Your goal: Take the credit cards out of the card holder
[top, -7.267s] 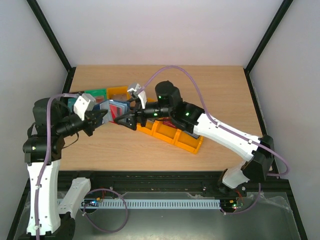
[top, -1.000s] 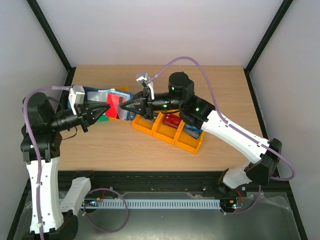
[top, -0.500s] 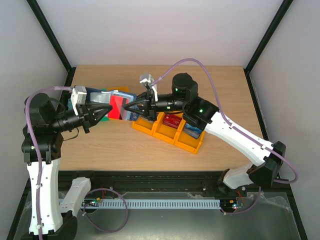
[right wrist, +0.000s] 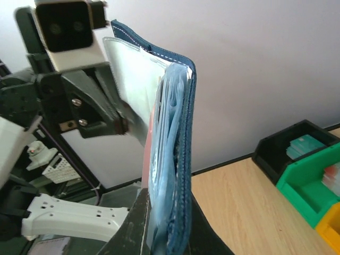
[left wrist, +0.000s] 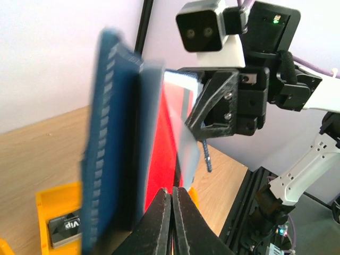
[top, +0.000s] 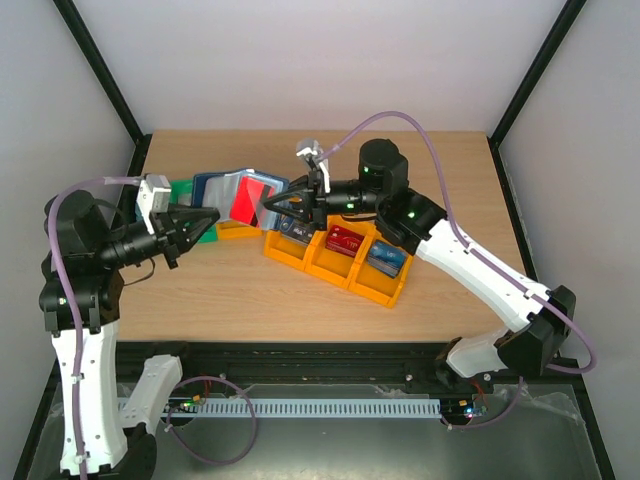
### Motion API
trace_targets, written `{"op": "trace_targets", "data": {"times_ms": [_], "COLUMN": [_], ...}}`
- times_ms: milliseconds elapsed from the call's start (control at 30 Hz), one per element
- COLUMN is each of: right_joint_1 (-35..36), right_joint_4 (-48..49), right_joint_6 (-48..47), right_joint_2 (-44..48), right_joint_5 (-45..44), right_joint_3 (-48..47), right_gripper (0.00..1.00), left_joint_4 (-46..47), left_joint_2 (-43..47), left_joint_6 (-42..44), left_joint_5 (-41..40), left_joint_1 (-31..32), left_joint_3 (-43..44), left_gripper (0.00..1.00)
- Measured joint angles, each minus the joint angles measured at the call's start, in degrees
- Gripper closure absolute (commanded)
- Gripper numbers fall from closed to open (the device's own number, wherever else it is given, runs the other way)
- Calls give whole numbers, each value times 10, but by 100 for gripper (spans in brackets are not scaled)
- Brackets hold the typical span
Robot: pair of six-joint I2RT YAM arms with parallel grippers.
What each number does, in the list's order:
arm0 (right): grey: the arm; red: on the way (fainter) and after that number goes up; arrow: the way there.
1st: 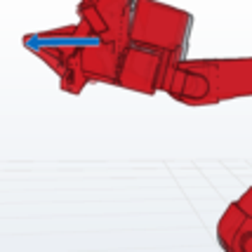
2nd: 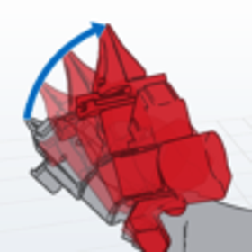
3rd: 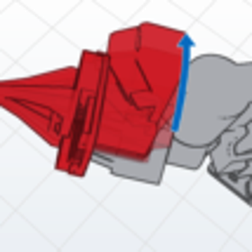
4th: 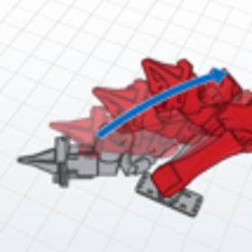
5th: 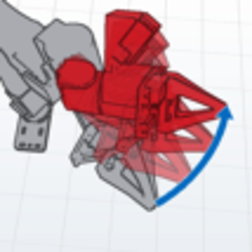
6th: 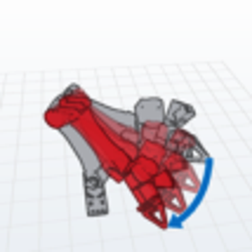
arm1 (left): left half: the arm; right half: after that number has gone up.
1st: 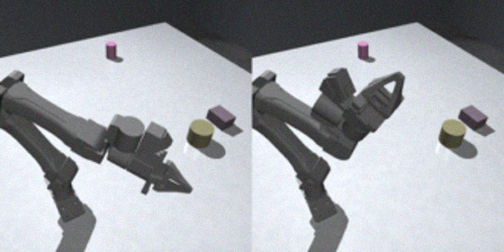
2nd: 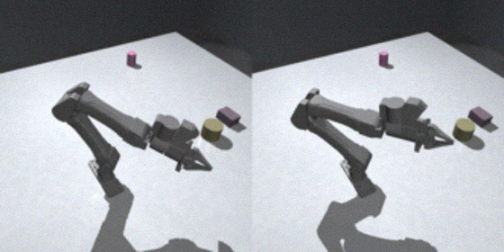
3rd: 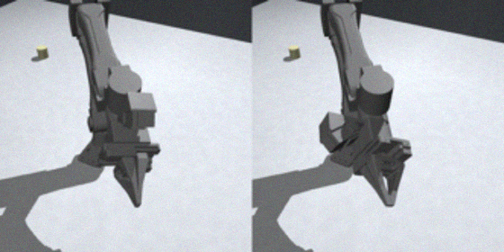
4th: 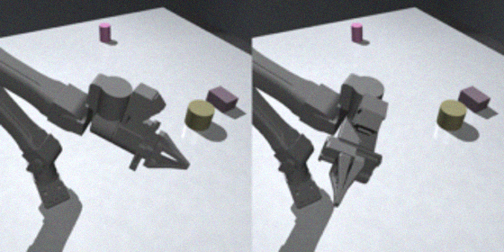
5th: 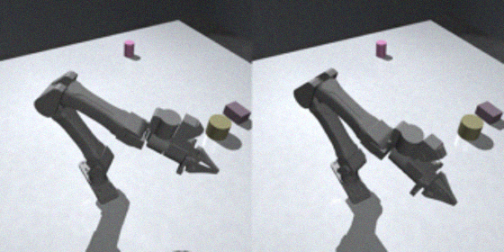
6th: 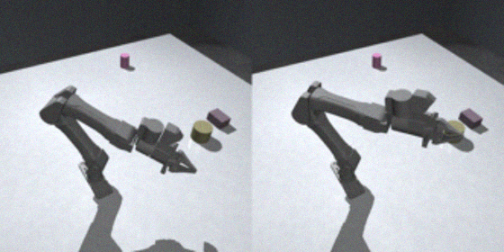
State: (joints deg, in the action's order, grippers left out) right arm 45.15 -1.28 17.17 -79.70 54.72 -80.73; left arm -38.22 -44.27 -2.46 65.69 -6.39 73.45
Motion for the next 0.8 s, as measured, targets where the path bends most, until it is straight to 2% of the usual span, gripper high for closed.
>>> {"op": "trace_targets", "data": {"times_ms": [133, 467, 633, 800], "right_joint_1": [2, 24, 41, 42], "right_joint_4": [22, 30, 22, 47], "right_joint_6": [19, 25, 11, 35], "right_joint_2": [-1, -17, -29, -30], "right_joint_5": [23, 20, 17, 32], "right_joint_3": [0, -3, -10, -6], "right_gripper": [98, 98, 98, 98], "left_joint_4": [2, 19, 23, 27], "left_joint_2": [3, -8, -10, -8], "left_joint_6": [4, -8, -12, -12], "left_joint_5": [8, 1, -11, -6], "left_joint_1": [2, 18, 22, 24], "left_joint_3": [-17, -19, -19, -21], "left_gripper": [83, 62, 59, 61]}}
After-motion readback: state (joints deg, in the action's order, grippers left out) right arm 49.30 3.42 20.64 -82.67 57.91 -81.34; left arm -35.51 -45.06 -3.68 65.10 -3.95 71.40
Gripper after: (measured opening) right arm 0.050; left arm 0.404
